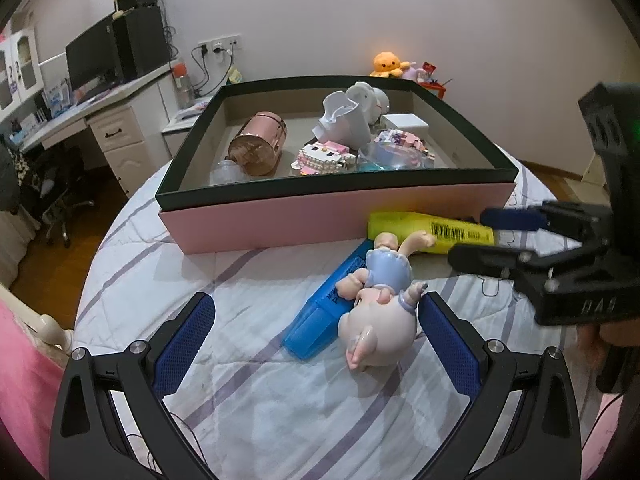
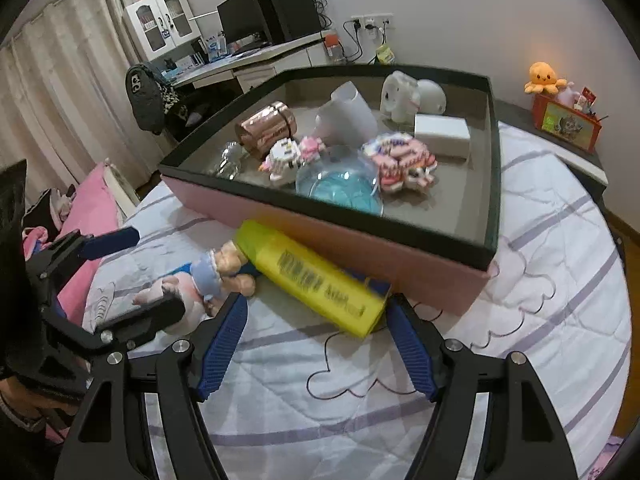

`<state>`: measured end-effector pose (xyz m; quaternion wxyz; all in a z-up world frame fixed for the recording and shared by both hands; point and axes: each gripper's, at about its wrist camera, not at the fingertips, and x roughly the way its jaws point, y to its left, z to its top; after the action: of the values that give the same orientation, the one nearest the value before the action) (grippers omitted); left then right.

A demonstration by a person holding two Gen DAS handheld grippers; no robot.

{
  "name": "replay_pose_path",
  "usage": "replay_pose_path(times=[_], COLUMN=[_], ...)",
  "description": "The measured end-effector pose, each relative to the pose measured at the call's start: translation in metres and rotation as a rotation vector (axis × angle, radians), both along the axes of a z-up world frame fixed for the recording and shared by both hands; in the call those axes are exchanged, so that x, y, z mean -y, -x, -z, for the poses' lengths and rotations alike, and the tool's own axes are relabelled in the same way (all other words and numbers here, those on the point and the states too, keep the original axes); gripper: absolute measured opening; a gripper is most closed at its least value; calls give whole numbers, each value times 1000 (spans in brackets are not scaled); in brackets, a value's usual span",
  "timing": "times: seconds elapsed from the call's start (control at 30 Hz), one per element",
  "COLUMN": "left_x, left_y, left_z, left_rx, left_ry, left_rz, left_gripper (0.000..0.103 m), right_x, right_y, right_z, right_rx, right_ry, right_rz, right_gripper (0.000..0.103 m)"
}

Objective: Organize rigid objects
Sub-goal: 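Grasp the pig doll with the left tool while the right tool grasps the yellow highlighter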

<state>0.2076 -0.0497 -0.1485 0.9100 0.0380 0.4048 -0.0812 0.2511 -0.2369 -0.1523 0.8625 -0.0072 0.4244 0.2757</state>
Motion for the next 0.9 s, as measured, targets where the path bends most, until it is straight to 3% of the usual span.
replay_pose_path(times=[0.17, 0.27, 0.47, 0.6, 0.77, 0.83, 0.9], left_x=[-1, -2, 1, 8, 13, 13, 14], left_y=[0, 0, -5, -13, -10, -9, -9], left_z=[3, 4, 7, 12, 11, 9, 9], left_rx=[0, 5, -3, -40, -25, -23, -19], left_ry=[8, 13, 35, 68, 58, 64, 54], left_rz=[10, 23, 75, 128, 141, 148, 141], left_gripper=[103, 102, 84, 61, 52, 46, 47], right_x=[-10, -12, -26, -24, -18, -18, -22], right_y=[-6, -2, -1, -9, -5, -6, -8], right_z=[9, 8, 10, 16, 17, 16, 18], right_rx=[-6, -10, 23, -2, -13, -9, 7], right_ry=[73, 57, 122, 110, 102, 103, 131], right_rz=[-30, -49, -47, -36, -34, -35, -33], right_gripper=[73, 73, 73, 69, 52, 52, 52])
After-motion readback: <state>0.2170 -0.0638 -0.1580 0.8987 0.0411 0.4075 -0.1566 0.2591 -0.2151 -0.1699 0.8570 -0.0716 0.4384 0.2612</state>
